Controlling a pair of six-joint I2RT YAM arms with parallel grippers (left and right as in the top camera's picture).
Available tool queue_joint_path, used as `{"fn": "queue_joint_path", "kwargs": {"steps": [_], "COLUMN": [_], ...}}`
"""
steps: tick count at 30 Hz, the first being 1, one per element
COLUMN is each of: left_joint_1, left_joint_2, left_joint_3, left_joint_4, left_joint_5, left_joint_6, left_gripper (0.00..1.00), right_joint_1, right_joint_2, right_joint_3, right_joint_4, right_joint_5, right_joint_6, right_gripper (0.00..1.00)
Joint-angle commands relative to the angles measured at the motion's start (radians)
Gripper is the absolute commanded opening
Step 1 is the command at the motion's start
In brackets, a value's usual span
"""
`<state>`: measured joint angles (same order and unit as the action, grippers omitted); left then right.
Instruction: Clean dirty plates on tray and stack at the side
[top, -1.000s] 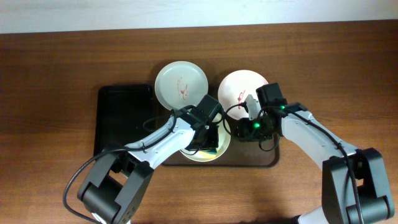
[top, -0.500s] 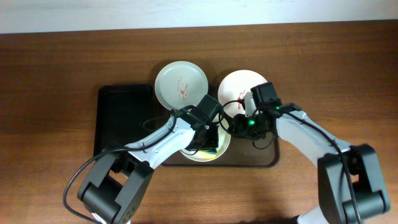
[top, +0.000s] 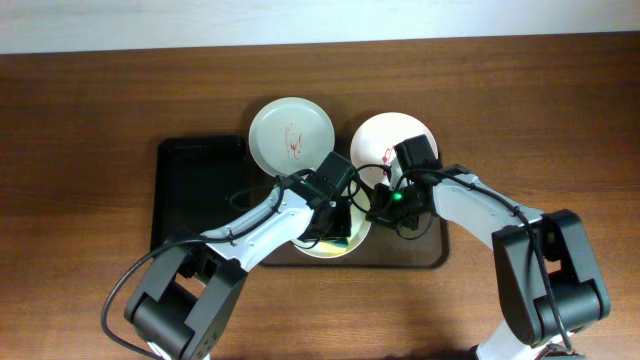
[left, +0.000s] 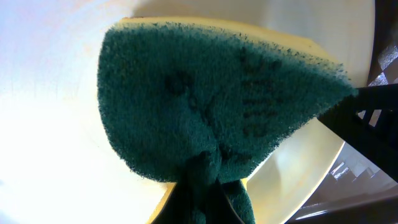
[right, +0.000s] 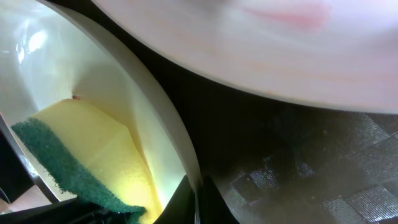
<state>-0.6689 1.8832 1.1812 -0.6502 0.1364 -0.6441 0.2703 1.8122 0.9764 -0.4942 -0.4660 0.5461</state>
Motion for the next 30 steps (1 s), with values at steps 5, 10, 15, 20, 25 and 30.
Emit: {"fn": "queue_joint_path", "kwargs": {"steps": [5, 10, 15, 20, 25, 30], "left_joint_1": [0.066, 0.137, 0.142, 0.142, 0.158, 0.234], "left_joint_2": [0.030, 0.030, 0.020, -0.085, -0.215, -0.248], "left_joint_3": [-0.026, -0.026, -0.026, -0.025, -0.025, -0.026], "left_joint_4": [-0.016, -0.021, -0.078, -0.164, -0.182, -0.193], "left_joint_5": [-0.107, -0.095, 0.003, 0.005, -0.095, -0.095], "left_joint_6": [0.005, 0.005, 0.033, 0.118, 0.174, 0.246], "left_gripper": [0.00, 0.00, 0.00, 0.00, 0.00, 0.00], "right_joint_1": [-0.002, -0.002, -0.002, -0.002, -0.002, -0.002], "right_joint_2": [0.025, 0.025, 0.025, 0.025, 0.003, -0.047], "right_joint_3": [-0.008, -0.008, -0.008, -0.007, 0.001, 0.006], "right_joint_4": [-0.037, -0.065, -0.092, -0.139, -0.143, -0.168], "right_joint_5": [0.063, 0.086, 0.087, 0.146, 0.145, 0.169], "right_joint_6": [0.013, 0.013, 0.012, 0.003, -0.056, -0.078], "right_gripper": [0.04, 0.04, 0.04, 0.04, 0.04, 0.04]}}
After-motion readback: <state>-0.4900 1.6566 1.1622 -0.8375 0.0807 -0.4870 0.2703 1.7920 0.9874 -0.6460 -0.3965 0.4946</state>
